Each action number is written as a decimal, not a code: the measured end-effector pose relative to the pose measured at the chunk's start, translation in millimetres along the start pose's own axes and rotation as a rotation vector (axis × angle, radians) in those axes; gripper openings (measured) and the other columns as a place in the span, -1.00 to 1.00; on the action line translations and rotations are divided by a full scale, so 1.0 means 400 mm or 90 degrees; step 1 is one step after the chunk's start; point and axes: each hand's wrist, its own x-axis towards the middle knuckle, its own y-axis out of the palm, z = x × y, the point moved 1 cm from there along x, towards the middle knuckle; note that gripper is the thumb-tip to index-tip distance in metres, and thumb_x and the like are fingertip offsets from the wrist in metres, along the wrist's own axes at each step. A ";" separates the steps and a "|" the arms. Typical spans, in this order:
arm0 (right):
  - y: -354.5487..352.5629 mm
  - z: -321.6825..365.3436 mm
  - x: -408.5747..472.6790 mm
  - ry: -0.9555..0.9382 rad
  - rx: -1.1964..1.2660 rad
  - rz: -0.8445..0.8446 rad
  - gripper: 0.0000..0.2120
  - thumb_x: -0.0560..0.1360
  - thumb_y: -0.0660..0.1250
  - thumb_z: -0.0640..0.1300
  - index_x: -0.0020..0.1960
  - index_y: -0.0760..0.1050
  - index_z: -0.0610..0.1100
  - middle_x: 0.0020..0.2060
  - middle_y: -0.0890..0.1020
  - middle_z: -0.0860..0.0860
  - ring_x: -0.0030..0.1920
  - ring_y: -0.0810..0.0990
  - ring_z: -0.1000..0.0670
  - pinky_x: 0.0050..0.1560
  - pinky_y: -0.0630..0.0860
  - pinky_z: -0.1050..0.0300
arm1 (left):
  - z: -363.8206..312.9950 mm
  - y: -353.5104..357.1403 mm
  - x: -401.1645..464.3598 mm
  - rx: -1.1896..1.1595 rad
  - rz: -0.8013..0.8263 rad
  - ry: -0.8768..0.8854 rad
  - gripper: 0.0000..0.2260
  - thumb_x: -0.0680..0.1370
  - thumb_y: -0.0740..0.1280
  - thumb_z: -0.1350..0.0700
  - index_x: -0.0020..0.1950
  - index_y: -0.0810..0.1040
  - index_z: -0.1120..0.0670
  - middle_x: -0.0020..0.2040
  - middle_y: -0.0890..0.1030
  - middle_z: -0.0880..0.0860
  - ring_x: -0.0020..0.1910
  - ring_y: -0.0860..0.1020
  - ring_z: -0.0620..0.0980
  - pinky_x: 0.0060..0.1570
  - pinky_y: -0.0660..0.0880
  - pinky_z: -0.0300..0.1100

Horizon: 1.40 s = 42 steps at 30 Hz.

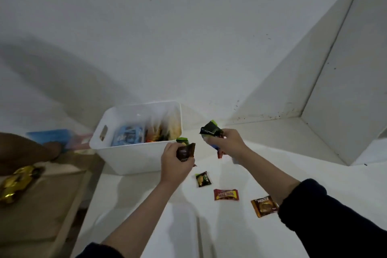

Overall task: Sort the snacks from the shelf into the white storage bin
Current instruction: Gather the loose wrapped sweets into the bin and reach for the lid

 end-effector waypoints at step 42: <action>0.049 -0.498 -0.048 0.404 -0.425 -0.391 0.12 0.24 0.28 0.49 0.54 -0.13 -0.05 0.51 -0.15 -0.26 0.49 -0.19 -0.36 0.36 -0.07 -0.47 | 0.476 -0.041 -0.166 0.565 0.227 -0.077 -0.21 0.50 -0.15 -0.35 0.17 0.60 0.22 0.28 0.53 0.23 0.31 0.29 0.18 0.04 0.42 0.38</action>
